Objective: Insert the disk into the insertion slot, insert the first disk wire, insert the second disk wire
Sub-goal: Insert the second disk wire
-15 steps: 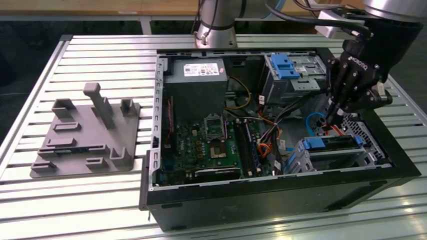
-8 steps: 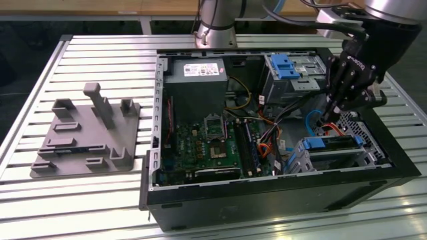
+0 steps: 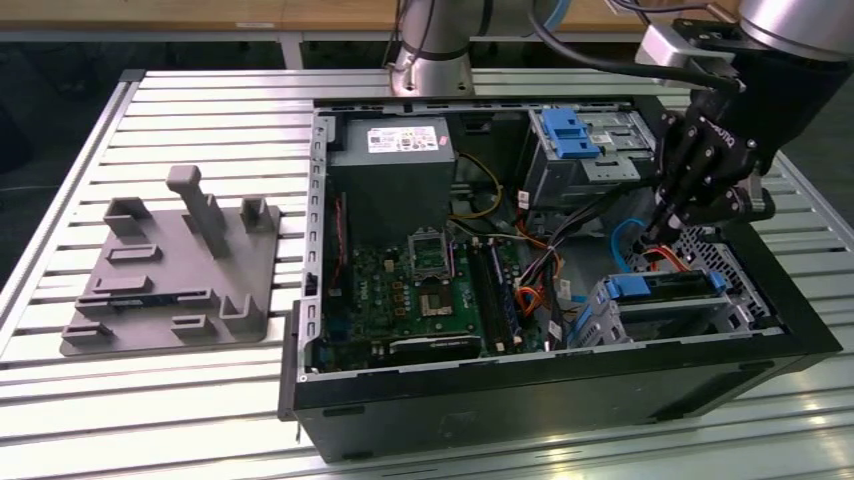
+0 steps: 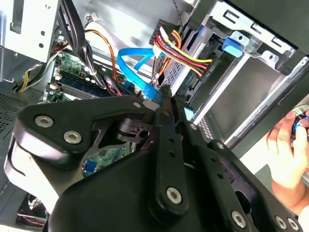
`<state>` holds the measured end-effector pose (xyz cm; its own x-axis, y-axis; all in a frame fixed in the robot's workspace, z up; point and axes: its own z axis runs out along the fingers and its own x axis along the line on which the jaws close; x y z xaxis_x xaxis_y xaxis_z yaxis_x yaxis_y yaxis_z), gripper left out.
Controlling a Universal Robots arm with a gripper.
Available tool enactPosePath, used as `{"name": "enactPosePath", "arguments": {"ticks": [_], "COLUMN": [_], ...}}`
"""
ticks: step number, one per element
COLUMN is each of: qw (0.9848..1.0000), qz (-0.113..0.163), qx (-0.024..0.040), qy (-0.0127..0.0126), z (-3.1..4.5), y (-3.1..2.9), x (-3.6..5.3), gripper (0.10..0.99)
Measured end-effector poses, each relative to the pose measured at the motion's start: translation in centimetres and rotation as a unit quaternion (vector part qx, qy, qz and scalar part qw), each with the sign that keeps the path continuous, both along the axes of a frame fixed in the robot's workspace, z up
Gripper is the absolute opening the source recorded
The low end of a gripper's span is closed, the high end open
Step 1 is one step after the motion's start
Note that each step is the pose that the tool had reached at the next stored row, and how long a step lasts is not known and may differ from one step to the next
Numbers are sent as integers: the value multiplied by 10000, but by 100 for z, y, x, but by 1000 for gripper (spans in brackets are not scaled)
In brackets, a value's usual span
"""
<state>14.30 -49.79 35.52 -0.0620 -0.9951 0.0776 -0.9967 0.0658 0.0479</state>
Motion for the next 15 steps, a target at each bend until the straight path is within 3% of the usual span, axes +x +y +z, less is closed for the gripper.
{"name": "enactPosePath", "arguments": {"ticks": [5,9,12,15], "qw": [10000,10000,9997,9991], "qz": [0,-9,-9,-8], "qx": [51,95,247,414], "qy": [0,0,-10,-41], "z": [0,-4,-9,-13], "y": [-30,-95,-147,-190], "x": [95,96,95,95], "gripper": [157,157,157,157]}}
